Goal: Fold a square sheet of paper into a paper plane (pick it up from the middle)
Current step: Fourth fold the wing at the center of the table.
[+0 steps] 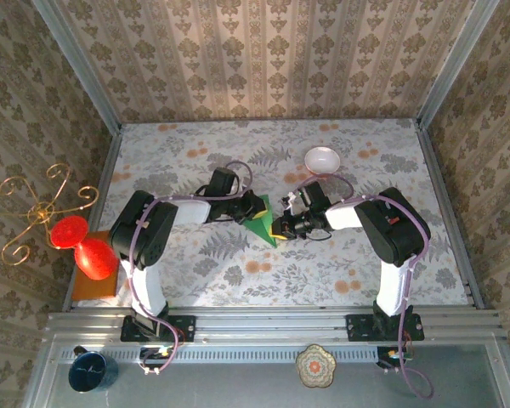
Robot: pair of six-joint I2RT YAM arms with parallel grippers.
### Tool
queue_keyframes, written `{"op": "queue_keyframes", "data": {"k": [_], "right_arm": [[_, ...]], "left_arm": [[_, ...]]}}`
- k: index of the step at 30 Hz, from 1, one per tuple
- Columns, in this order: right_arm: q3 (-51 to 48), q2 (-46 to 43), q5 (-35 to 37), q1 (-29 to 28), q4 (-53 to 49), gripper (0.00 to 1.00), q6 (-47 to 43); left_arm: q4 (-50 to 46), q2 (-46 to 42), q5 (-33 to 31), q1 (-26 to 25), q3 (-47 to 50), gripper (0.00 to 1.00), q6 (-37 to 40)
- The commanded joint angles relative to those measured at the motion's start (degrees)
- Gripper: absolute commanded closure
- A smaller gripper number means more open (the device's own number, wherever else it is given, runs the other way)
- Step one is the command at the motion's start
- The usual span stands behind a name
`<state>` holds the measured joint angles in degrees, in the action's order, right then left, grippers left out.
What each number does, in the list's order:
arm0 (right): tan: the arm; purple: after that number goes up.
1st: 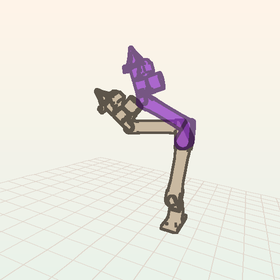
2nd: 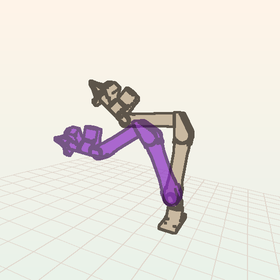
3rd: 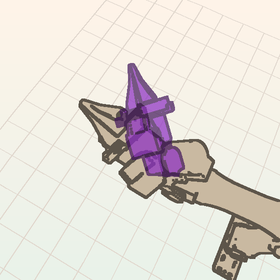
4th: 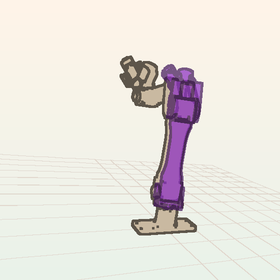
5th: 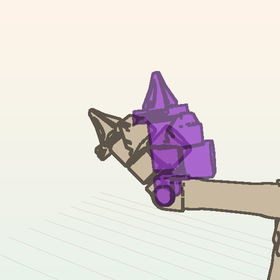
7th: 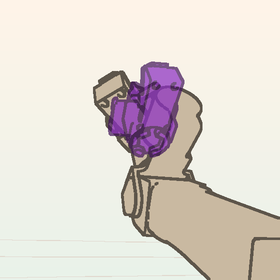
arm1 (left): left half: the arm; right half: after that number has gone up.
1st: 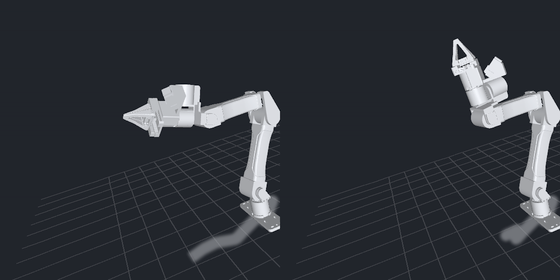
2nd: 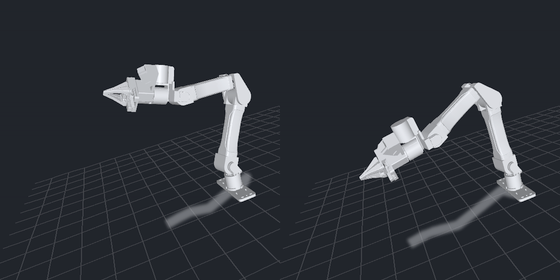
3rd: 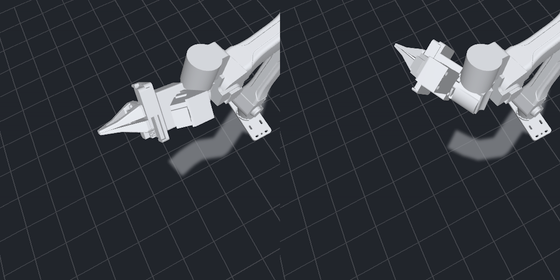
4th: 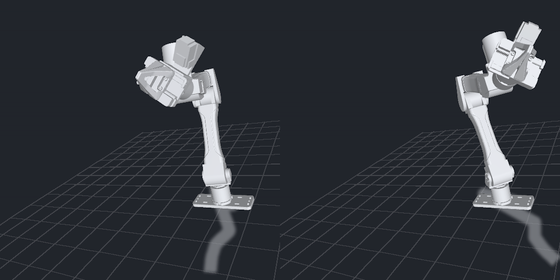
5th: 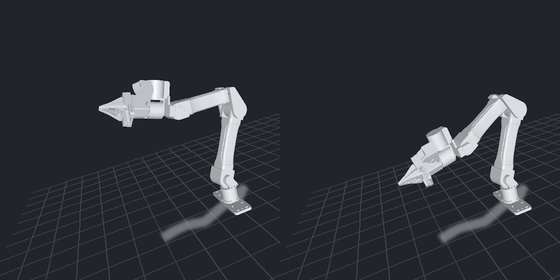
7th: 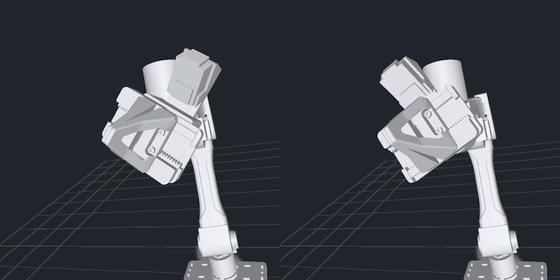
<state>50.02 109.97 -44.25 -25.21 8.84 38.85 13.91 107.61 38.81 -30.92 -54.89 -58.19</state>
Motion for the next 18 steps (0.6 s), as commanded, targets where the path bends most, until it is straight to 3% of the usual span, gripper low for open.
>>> {"op": "queue_keyframes", "data": {"k": [1,18], "right_arm": [[-2.46,1.96,3.20,1.22,-5.07,0.88,0.94],[-2.30,2.31,3.50,1.91,-5.57,0.87,1.98]], "left_arm": [[1.92,-3.37,0.39,0.68,1.40,0.88,1.23],[1.13,2.67,0.74,-1.08,-1.09,0.89,1.72]]}}
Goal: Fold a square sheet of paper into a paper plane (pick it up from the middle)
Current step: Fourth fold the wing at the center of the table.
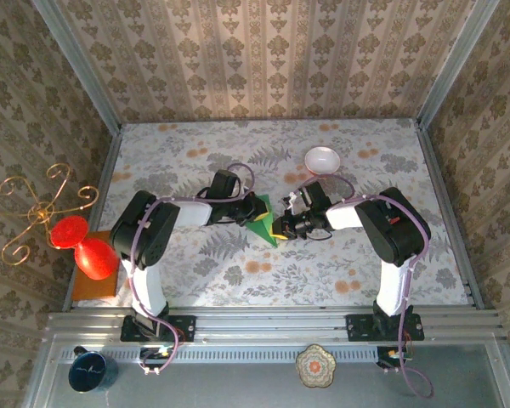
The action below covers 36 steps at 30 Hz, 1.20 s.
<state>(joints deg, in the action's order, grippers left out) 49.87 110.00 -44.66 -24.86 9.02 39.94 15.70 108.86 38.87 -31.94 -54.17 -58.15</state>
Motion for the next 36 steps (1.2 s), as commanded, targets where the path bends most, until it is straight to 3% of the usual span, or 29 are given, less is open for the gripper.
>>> {"op": "queue_keyframes", "data": {"k": [1,7,19,27,36], "right_arm": [[-2.25,2.17,3.95,1.61,-5.79,0.87,0.88],[-2.14,2.03,3.86,1.75,-6.04,0.84,0.84],[-2.74,-5.64,2.12,2.13,-6.54,0.67,2.98],[-2.85,-11.29,5.43,2.06,-7.49,0.72,0.83],[-0.89,-10.27,5.41,-0.65,-6.75,0.79,-1.26]], "left_arm": [[-0.67,1.68,0.67,-0.05,-1.97,0.89,1.71],[-1.41,2.48,0.26,-0.03,-2.52,0.90,2.04],[-2.51,2.66,-0.20,0.35,-2.68,0.90,2.25],[-3.00,2.71,-0.46,0.39,-2.66,0.90,2.25],[-2.96,2.41,-1.26,0.65,-1.81,0.91,1.90]]}}
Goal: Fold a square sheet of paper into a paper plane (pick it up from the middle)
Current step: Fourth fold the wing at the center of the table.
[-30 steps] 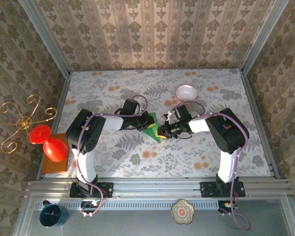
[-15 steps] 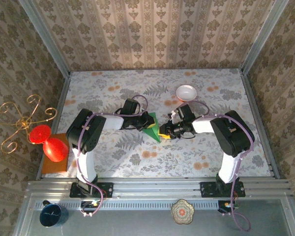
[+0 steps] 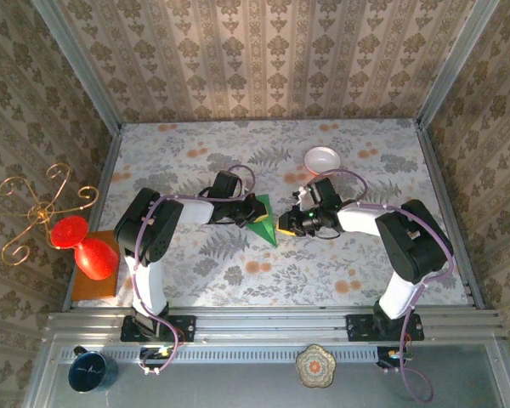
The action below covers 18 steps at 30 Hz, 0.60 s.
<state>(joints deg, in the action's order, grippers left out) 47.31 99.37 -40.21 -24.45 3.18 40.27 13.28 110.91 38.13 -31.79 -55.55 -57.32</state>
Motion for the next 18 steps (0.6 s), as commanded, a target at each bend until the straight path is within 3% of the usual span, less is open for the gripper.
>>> {"op": "queue_keyframes", "data": {"k": [1,18], "right_arm": [[2.02,0.66,0.92,-1.41,-0.95,0.79,-1.68],[6.36,5.04,3.37,-4.03,-6.72,0.81,-5.11]], "left_arm": [[-0.54,0.36,-0.51,0.50,-0.44,0.91,1.07],[0.27,1.76,-0.80,0.68,-0.70,0.91,-0.69]]}}
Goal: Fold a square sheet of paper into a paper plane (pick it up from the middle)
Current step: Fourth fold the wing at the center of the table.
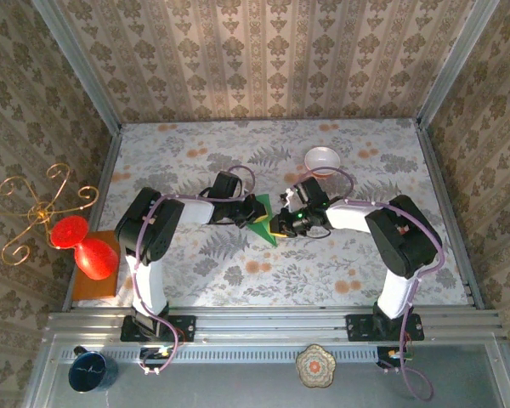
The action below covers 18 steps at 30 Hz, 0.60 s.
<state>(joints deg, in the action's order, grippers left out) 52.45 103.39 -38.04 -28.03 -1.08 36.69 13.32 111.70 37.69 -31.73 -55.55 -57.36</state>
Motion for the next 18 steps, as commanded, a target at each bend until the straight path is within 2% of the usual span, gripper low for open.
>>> {"op": "queue_keyframes", "data": {"k": [1,18], "right_arm": [[1.17,1.18,1.30,-0.45,-2.53,0.81,-1.68],[1.16,2.30,4.49,-0.54,-4.72,0.81,-2.85]], "left_arm": [[0.23,1.06,-0.27,0.61,-0.74,0.91,-0.72],[-0.10,1.48,-0.08,0.61,-1.23,0.91,-0.82]]}}
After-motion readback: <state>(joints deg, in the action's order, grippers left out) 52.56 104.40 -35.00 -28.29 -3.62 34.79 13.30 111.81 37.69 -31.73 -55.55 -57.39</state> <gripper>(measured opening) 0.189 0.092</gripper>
